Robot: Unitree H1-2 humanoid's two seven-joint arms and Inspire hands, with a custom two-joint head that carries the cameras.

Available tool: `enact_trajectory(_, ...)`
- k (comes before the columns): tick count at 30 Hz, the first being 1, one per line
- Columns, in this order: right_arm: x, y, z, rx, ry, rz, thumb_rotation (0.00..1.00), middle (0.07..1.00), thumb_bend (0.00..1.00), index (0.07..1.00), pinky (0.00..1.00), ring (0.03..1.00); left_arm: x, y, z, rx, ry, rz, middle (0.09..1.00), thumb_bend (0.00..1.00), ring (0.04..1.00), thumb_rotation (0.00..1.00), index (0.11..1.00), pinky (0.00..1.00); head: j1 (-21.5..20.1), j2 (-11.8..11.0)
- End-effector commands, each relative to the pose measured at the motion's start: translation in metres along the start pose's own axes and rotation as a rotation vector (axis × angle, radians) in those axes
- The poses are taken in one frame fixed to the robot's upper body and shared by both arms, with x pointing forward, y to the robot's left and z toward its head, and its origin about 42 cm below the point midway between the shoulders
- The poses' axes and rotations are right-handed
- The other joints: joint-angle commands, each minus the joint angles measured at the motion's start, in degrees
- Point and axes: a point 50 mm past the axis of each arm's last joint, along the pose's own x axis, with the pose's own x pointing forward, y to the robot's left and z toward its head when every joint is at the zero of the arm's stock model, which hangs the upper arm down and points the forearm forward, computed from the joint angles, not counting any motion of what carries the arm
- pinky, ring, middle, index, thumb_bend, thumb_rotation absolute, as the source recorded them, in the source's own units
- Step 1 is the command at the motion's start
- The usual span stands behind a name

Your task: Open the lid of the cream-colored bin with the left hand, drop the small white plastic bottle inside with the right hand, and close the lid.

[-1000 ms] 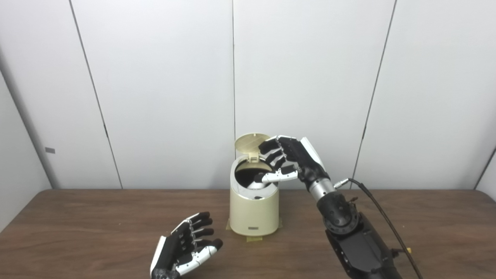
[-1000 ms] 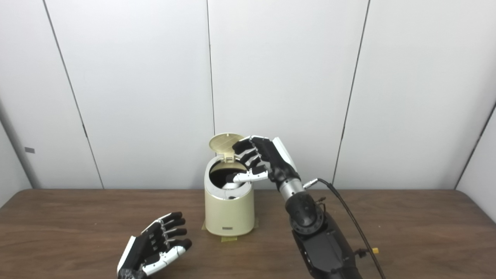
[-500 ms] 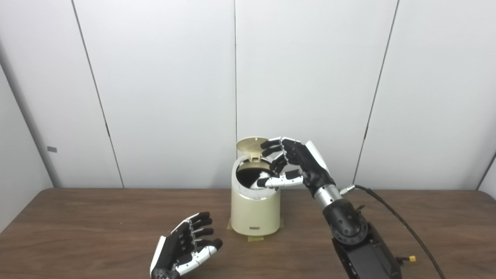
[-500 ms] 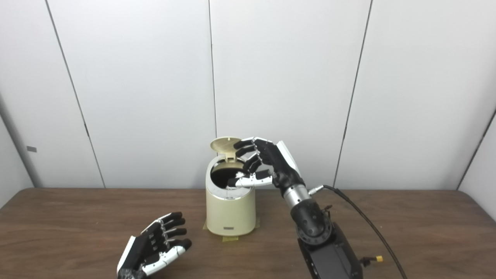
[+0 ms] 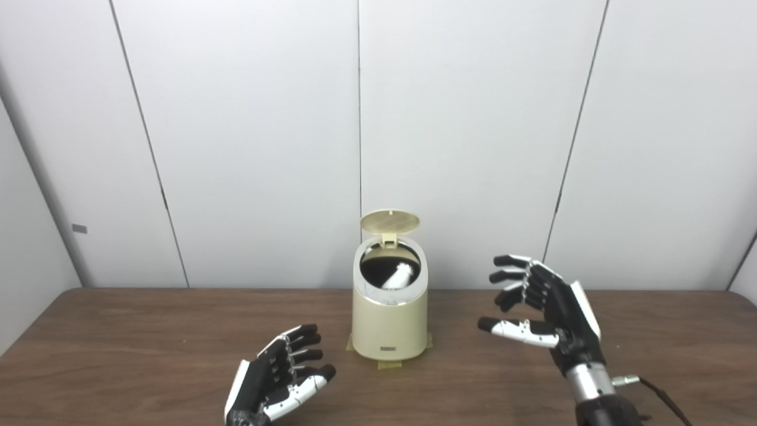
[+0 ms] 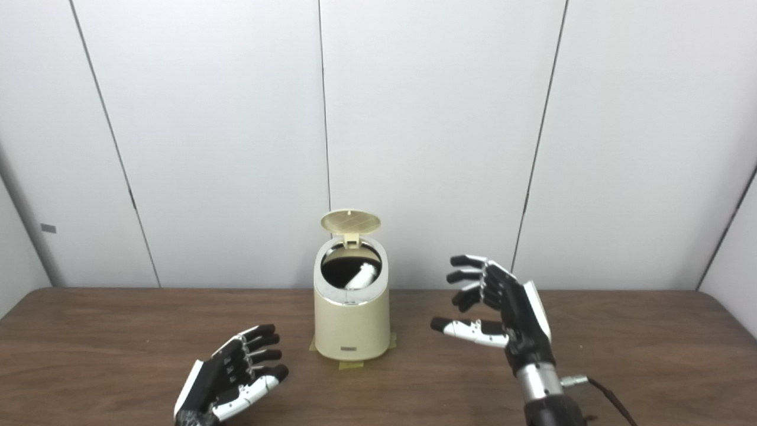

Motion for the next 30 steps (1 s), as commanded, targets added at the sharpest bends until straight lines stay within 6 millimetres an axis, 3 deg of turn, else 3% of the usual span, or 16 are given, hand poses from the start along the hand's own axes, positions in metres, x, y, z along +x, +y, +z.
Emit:
enact_trajectory(1, 0.009, -0.005, 0.016, 0.044, -0.107, -0.010, 0.05, 0.624, 0.79, 0.704, 0.43, 0.499, 0.010, -0.001, 0.022, 0.007, -0.085, -0.020, 0.771, 0.71, 0.716, 0.12, 0.781, 0.61, 0.17, 0.15)
enact_trajectory(5, -0.012, -0.010, -0.006, 0.062, -0.059, -0.037, 0.07, 0.626, 0.78, 0.704, 0.41, 0.499, 0.009, 0.001, 0.024, -0.009, -0.090, -0.019, 0.777, 0.71, 0.717, 0.10, 0.781, 0.59, 0.49, 0.34)
enact_trajectory(10, -0.031, -0.002, -0.013, 0.082, -0.019, -0.056, 0.11, 0.626, 0.75, 0.670, 0.40, 0.520, 0.014, 0.004, 0.032, 0.029, -0.129, -0.022, 0.775, 0.73, 0.719, 0.16, 0.787, 0.59, 0.75, 0.23)
enact_trajectory(12, -0.037, 0.002, -0.015, 0.107, -0.012, -0.053, 0.15, 0.610, 0.77, 0.668, 0.39, 0.499, 0.020, 0.004, 0.040, 0.045, -0.157, -0.035, 0.794, 0.74, 0.751, 0.19, 0.805, 0.63, 0.76, 0.16)
enact_trajectory(19, -0.047, 0.011, -0.015, 0.134, -0.002, -0.043, 0.13, 0.596, 0.71, 0.665, 0.36, 0.462, 0.065, -0.001, 0.088, 0.184, -0.270, -0.076, 0.908, 0.82, 0.871, 0.29, 0.888, 0.76, 0.89, -0.12)
enact_trajectory(23, -0.048, 0.009, -0.017, 0.131, 0.002, -0.053, 0.12, 0.594, 0.71, 0.665, 0.35, 0.457, 0.096, -0.012, 0.116, 0.224, -0.301, -0.097, 0.925, 0.85, 0.895, 0.31, 0.915, 0.76, 0.86, -0.30)
enact_trajectory(30, -0.049, 0.012, -0.018, 0.124, 0.020, -0.051, 0.13, 0.589, 0.73, 0.662, 0.35, 0.451, 0.140, -0.031, 0.148, 0.300, -0.343, -0.139, 0.968, 0.90, 0.961, 0.32, 0.970, 0.86, 0.59, -0.79)
